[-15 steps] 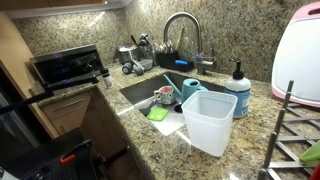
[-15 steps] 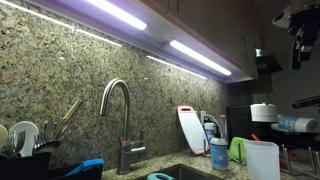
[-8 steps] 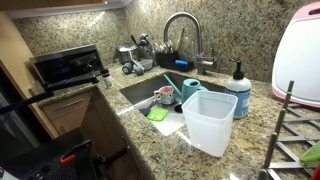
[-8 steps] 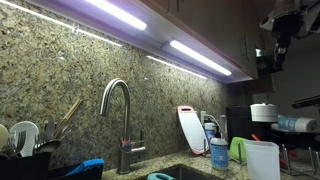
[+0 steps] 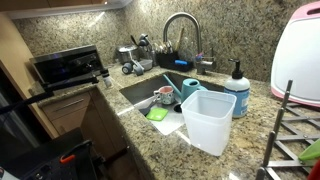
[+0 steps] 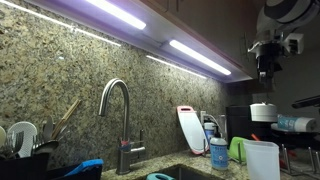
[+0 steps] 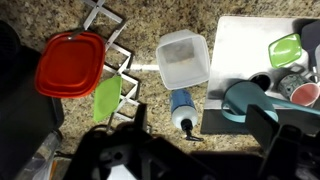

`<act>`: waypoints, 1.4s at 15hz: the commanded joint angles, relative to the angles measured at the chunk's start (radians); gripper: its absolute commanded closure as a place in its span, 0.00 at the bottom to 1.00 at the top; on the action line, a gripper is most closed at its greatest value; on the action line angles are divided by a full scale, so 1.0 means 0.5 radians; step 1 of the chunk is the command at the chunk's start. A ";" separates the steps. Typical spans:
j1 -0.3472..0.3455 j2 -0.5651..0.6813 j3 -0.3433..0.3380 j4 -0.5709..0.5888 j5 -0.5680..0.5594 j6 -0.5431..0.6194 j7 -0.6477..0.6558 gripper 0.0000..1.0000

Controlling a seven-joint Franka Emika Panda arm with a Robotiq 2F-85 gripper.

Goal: Put the empty container in the sink, push the soap bottle to the wall and bring the dish reck closer to the sink

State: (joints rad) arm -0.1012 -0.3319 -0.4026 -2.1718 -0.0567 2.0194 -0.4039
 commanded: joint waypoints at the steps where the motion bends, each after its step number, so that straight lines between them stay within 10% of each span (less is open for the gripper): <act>1: -0.091 0.311 -0.005 0.213 0.118 -0.008 -0.025 0.00; 21: -0.442 0.942 0.148 0.503 0.133 0.001 -0.004 0.00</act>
State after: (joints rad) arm -0.3003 0.1390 -0.3517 -1.9237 0.0133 2.0224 -0.4079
